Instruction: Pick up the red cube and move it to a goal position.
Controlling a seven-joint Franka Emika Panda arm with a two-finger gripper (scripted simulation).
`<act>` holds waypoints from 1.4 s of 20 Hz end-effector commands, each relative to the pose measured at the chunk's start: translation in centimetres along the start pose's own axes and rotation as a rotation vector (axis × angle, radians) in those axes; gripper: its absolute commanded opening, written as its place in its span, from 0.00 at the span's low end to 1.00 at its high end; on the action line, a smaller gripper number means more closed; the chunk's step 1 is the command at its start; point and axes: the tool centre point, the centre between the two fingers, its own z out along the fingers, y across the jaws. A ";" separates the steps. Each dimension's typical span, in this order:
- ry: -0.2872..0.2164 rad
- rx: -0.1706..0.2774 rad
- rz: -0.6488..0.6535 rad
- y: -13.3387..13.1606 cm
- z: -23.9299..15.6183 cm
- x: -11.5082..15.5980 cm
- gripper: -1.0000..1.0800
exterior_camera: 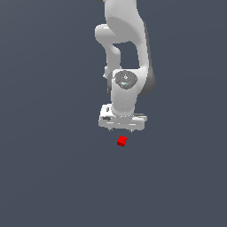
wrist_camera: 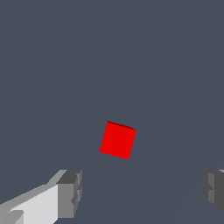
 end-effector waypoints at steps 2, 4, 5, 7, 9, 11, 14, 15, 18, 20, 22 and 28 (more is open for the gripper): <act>-0.008 -0.002 0.076 -0.4 3.0 0.1 0.96; -0.012 -0.003 0.119 -0.6 4.6 0.2 0.96; -0.014 -0.004 0.138 -0.7 5.4 0.3 0.96; -0.017 -0.004 0.173 -0.8 6.7 0.4 0.96; -0.020 -0.004 0.203 -1.0 7.9 0.5 0.96; -0.023 -0.004 0.227 -1.1 8.8 0.6 0.96; -0.025 -0.004 0.254 -1.2 9.8 0.7 0.96; -0.026 -0.004 0.260 -1.2 10.0 0.7 0.96; -0.027 -0.004 0.269 -1.3 10.4 0.7 0.96; -0.027 -0.004 0.269 -1.3 10.4 0.8 0.96; -0.027 -0.003 0.264 -1.2 10.2 0.8 0.96; -0.026 -0.003 0.261 -1.2 10.1 0.8 0.00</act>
